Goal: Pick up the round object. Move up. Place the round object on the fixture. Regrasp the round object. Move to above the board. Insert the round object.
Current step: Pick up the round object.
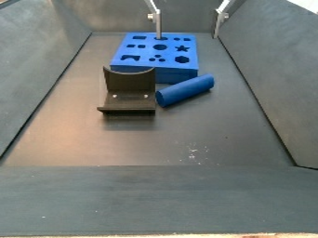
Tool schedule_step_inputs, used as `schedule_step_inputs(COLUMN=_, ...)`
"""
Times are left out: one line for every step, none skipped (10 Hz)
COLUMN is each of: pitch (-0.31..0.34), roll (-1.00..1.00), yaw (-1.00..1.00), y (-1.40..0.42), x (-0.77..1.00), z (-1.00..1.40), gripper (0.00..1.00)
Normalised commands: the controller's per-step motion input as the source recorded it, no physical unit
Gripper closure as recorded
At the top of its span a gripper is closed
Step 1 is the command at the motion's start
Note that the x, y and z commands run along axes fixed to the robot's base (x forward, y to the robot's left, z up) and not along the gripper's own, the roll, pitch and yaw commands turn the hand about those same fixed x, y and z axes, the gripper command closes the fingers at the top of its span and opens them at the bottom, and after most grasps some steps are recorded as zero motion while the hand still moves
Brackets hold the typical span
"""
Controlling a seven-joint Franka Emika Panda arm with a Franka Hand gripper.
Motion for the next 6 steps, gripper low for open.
schedule_step_inputs(pitch=0.000, roll=0.00, yaw=-0.10, y=0.00, x=0.00, z=-0.01, gripper=0.00)
schedule_step_inputs(pitch=0.003, roll=-0.04, yaw=-0.67, y=0.00, x=0.00, z=-0.35, gripper=0.00)
schedule_step_inputs(pitch=-0.090, roll=-0.08, yaw=-0.96, y=-0.01, x=0.00, z=-0.57, gripper=0.00)
schedule_step_inputs(pitch=-0.156, roll=-0.06, yaw=-0.99, y=-0.02, x=-0.06, z=-0.65, gripper=0.00)
schedule_step_inputs(pitch=-0.160, roll=-0.05, yaw=-1.00, y=-0.02, x=-0.07, z=-0.66, gripper=0.00)
schedule_step_inputs(pitch=-0.160, roll=-0.05, yaw=-1.00, y=-0.03, x=-0.07, z=-0.66, gripper=0.00)
